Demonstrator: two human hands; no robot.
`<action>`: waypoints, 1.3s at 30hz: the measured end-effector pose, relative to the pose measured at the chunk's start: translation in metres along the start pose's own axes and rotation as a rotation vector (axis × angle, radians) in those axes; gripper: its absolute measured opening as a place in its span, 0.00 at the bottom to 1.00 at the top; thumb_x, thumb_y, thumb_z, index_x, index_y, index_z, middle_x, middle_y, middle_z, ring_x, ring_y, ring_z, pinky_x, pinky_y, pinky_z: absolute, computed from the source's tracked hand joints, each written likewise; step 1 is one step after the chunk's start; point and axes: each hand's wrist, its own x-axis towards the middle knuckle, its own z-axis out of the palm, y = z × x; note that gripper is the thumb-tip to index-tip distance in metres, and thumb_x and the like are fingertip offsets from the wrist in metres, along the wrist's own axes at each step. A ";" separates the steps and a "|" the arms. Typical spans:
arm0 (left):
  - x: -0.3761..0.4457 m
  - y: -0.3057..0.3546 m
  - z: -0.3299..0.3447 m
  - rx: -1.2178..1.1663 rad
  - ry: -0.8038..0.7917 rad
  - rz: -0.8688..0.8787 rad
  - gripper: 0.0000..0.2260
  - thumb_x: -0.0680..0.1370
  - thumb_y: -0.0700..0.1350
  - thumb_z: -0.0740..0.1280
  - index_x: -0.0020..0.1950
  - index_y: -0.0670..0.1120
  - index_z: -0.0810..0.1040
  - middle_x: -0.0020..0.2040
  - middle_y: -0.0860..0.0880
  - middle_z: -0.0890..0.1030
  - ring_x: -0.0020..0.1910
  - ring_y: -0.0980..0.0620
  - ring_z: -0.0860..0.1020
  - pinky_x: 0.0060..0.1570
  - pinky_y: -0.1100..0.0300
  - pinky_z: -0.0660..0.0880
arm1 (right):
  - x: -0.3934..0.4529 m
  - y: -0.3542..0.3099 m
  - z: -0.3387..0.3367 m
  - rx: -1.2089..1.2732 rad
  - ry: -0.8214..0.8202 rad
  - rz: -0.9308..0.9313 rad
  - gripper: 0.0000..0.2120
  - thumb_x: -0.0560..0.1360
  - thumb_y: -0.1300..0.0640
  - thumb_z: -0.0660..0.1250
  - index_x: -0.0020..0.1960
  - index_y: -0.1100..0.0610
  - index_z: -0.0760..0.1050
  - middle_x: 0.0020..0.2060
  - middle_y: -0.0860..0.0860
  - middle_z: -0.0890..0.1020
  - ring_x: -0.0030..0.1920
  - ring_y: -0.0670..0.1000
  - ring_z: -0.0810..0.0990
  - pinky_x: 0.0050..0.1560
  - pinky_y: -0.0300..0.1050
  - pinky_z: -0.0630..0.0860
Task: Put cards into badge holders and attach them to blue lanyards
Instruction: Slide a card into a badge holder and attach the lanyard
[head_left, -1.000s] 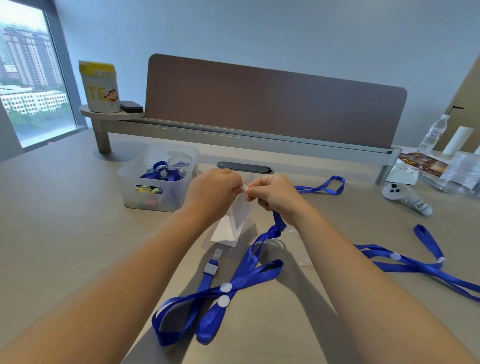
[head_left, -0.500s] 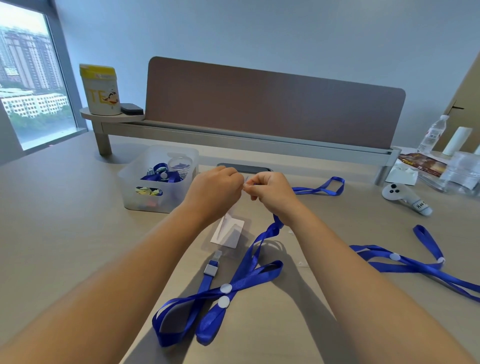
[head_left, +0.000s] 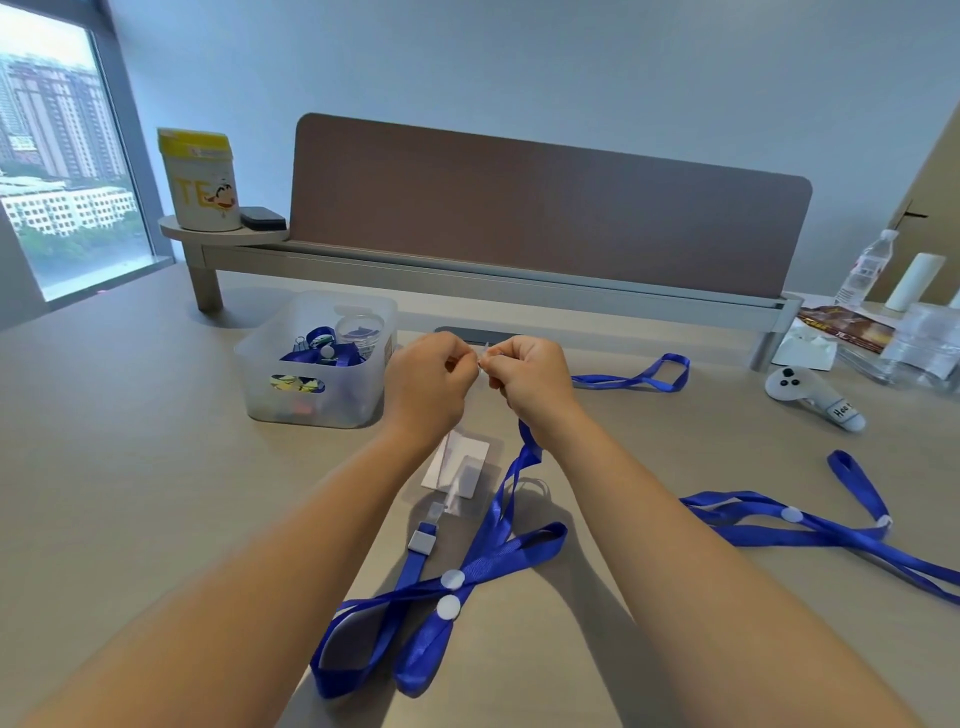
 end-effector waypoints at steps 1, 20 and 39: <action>0.000 0.000 0.001 -0.032 0.009 -0.031 0.11 0.77 0.40 0.60 0.49 0.34 0.79 0.48 0.37 0.82 0.41 0.51 0.71 0.36 0.64 0.67 | 0.000 0.000 0.001 0.006 0.001 -0.003 0.13 0.76 0.64 0.61 0.33 0.56 0.72 0.29 0.49 0.72 0.30 0.44 0.69 0.32 0.36 0.67; -0.002 -0.020 -0.007 -0.254 -0.339 -0.180 0.14 0.76 0.40 0.63 0.61 0.41 0.71 0.51 0.45 0.76 0.51 0.49 0.74 0.51 0.57 0.72 | 0.006 -0.013 -0.014 0.544 -0.177 0.381 0.11 0.75 0.64 0.62 0.34 0.60 0.72 0.26 0.50 0.69 0.17 0.42 0.63 0.19 0.32 0.60; 0.012 -0.023 -0.026 0.243 0.084 0.060 0.12 0.78 0.44 0.60 0.54 0.40 0.78 0.53 0.41 0.82 0.48 0.42 0.79 0.40 0.60 0.70 | 0.018 -0.017 -0.015 -0.648 -0.028 -0.114 0.12 0.77 0.65 0.55 0.55 0.68 0.75 0.52 0.63 0.81 0.44 0.55 0.74 0.49 0.52 0.74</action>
